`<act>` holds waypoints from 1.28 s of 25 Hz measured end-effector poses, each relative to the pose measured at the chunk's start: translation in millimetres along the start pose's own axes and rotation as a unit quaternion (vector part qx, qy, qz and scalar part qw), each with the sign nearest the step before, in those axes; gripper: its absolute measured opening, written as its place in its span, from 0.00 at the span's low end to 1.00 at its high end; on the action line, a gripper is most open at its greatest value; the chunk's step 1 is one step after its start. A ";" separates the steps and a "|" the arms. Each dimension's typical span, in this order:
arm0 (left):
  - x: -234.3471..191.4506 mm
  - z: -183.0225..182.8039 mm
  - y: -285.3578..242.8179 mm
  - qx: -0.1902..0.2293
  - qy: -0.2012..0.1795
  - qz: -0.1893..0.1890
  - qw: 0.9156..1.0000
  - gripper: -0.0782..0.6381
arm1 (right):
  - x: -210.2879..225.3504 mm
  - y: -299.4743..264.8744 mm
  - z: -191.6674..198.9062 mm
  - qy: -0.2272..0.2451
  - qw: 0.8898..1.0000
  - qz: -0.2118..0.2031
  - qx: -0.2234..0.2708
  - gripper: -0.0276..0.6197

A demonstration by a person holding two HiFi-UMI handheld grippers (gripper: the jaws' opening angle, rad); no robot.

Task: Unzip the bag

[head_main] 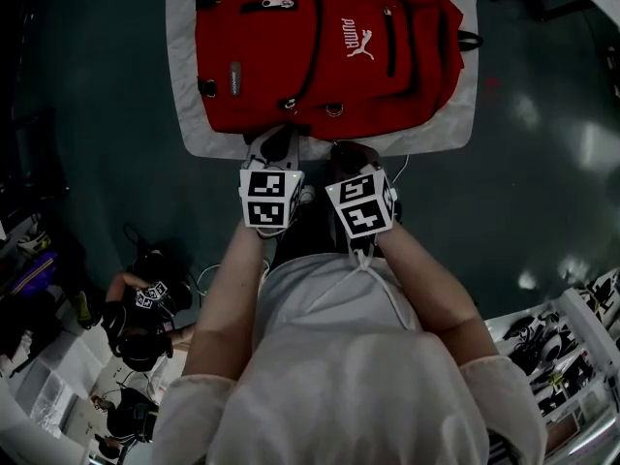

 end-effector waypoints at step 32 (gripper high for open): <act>-2.7 -1.2 -5.2 -0.020 -0.029 -0.018 0.999 0.14 | 79.4 34.7 54.1 -0.065 0.997 0.016 -0.041 0.09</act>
Point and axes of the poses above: the fingertips, and each gripper's own axes: y backward along the fingers, x to its right, z out of its underside, the point moved 1 cm from there along y, backward along the fingers, and after that the axes turned 8 degrees about y, right-handed, at the moved point
